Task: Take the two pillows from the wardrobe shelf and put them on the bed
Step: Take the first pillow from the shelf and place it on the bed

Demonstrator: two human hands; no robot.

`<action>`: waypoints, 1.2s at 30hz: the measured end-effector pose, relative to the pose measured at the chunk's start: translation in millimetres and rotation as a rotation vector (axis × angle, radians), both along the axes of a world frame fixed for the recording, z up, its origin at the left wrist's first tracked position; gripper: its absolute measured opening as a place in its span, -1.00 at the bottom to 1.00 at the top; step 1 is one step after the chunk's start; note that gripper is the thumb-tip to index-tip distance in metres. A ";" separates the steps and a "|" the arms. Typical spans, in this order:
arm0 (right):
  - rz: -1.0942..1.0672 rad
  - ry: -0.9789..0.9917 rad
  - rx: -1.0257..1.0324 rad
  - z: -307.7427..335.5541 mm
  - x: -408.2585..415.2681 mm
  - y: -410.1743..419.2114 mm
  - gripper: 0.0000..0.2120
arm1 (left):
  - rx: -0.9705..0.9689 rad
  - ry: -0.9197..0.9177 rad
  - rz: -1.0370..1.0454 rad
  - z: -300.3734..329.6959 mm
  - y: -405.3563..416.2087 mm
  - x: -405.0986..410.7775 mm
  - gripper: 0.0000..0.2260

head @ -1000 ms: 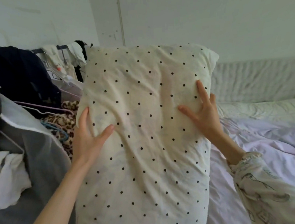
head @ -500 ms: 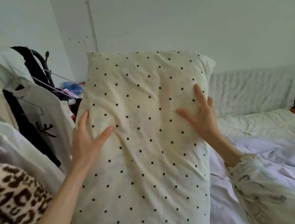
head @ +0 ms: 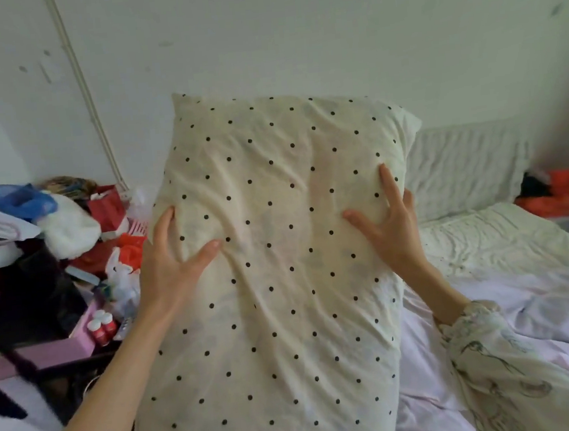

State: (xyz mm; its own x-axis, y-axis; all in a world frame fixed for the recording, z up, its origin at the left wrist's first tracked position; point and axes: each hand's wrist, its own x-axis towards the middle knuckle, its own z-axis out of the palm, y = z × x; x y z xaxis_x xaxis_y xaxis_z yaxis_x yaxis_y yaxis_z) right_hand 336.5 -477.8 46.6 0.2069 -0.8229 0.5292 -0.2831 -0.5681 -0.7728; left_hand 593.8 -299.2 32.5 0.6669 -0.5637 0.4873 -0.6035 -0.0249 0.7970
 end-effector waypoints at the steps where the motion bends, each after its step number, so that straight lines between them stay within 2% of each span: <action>1: -0.016 0.003 0.004 -2.7 6.3 -18.7 -0.15 | 0.013 -0.004 -0.008 -2.5 -21.6 8.1 -0.21; 14: -0.191 -0.046 0.097 -16.4 80.5 -244.6 -0.14 | 0.133 -0.070 -0.129 16.5 -293.5 109.4 -0.18; 24: -0.422 0.003 0.171 -42.3 123.6 -391.4 -0.15 | 0.188 -0.021 -0.418 -12.5 -508.6 173.6 -0.21; 30: -0.624 0.015 0.267 -68.0 140.2 -452.0 -0.14 | 0.305 -0.054 -0.559 -26.4 -627.8 197.5 -0.20; 36: -0.766 -0.018 0.340 -102.4 129.1 -493.5 -0.15 | 0.405 -0.091 -0.711 -52.5 -718.0 184.8 -0.16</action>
